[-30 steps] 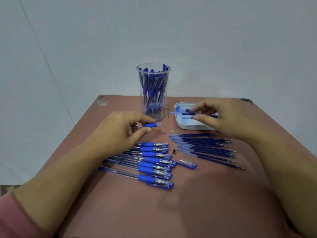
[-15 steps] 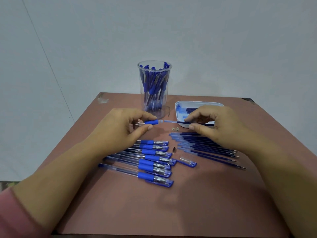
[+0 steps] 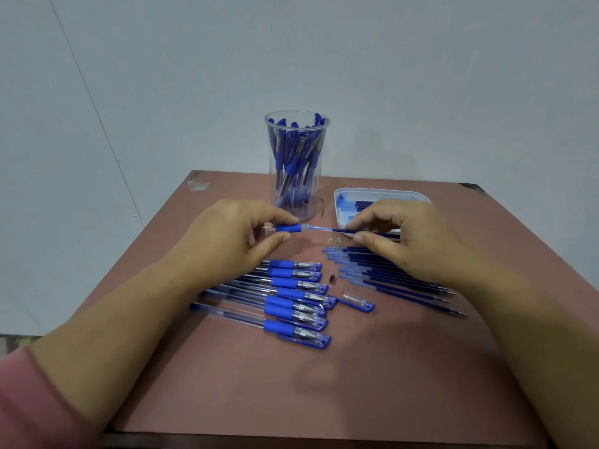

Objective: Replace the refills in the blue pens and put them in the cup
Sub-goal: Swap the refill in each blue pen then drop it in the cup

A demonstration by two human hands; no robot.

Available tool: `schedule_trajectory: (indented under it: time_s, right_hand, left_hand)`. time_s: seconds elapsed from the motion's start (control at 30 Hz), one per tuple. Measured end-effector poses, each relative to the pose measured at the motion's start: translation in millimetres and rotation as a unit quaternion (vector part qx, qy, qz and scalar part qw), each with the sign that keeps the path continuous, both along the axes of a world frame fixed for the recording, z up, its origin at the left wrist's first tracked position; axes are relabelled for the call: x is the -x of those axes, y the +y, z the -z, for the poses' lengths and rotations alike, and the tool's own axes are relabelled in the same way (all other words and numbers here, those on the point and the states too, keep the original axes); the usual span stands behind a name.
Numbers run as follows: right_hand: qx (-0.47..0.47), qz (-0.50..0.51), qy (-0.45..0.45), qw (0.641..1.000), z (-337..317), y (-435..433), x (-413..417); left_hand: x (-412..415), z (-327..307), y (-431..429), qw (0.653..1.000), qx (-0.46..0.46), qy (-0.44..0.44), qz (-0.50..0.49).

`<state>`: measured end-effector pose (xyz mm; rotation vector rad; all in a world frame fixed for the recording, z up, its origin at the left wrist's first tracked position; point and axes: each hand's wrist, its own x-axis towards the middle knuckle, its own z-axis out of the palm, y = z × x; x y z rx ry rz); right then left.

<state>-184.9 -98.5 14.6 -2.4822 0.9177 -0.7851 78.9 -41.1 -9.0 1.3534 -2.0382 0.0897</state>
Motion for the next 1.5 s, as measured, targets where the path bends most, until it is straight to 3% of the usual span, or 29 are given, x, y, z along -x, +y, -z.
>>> schedule_trajectory:
  time_s: [0.3,0.5,0.73,1.23,1.5]
  right_hand:
    - [-0.027,-0.034,-0.002,0.999,2,7,-10]
    - [-0.011,0.000,-0.001,1.000,1,3,1]
    - [-0.017,-0.038,0.007,0.999,3,10,-10]
    - [-0.020,0.000,-0.043,0.999,3,13,-15]
    - [-0.050,0.028,0.002,0.998,4,12,-10]
  left_hand:
    - [10,-2,6,0.998,-0.007,0.015,0.064]
    - [10,-3,6,0.998,0.002,0.029,0.050]
    - [14,-1,6,0.998,0.000,0.018,0.061]
    - [14,-1,7,0.998,0.008,0.028,0.053]
    - [11,0,6,0.998,0.008,0.026,0.053]
